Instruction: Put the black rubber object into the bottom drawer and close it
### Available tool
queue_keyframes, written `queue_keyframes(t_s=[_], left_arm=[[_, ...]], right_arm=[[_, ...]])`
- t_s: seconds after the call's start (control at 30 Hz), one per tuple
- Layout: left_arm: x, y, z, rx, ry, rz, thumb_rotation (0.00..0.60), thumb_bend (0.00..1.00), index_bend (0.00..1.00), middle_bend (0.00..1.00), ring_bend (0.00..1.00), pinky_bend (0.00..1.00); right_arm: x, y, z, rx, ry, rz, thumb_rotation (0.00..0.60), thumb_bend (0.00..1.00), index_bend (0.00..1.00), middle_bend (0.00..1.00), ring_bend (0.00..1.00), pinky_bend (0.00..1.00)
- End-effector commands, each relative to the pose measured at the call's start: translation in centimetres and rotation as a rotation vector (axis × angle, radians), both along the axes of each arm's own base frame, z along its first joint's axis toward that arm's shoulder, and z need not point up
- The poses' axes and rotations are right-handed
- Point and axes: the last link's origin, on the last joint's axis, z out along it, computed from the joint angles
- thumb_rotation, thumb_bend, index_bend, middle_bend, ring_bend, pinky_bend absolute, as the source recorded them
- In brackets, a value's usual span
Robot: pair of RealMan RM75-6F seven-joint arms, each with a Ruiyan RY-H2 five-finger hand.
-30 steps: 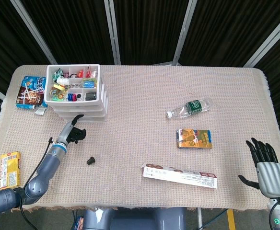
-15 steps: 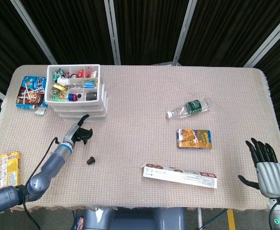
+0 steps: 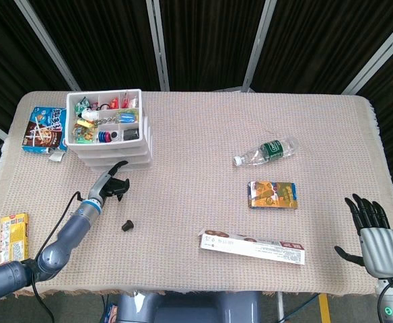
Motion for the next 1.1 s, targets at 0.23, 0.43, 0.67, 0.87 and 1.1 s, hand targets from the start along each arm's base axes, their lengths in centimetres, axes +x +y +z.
queue_keyframes(t_s=[0.23,0.43,0.67,0.87,1.1], left_arm=[[-1.0,-1.7,0.4,0.01,-0.016,0.007,0.6,0.63,0.12,0.93,0.83,0.75],[-1.4,-3.2,0.3,-0.001,-0.017,-0.005,0.6,0.63,0.12,0.93,0.83,0.75],[-2.0,-5.4,1.1,0.041,0.054,-0.072,0.6,0.63,0.13,0.92,0.83,0.75],[-2.1,-6.5,3.5,0.238,0.406,-0.311,0.6,0.64,0.13,0.92,0.83,0.75],[-1.5,-5.7,5.8,0.331,0.737,-0.491,0.6,0.65,0.13,0.93,0.83,0.75]], right_arm=[[0.1,0.1,0.0,0.0,0.001,-0.001,0.6,0.01,0.05,0.0,0.0,0.0],[0.0,0.1,0.1,-0.005,0.008,0.002,0.6,0.02,0.05,0.0,0.0,0.0],[0.0,0.1,0.2,-0.011,0.008,0.007,0.6,0.02,0.05,0.0,0.0,0.0],[0.1,0.2,0.1,-0.011,0.012,0.009,0.6,0.01,0.05,0.0,0.0,0.0],[0.1,0.1,0.1,-0.012,0.014,0.006,0.6,0.01,0.05,0.0,0.0,0.0]])
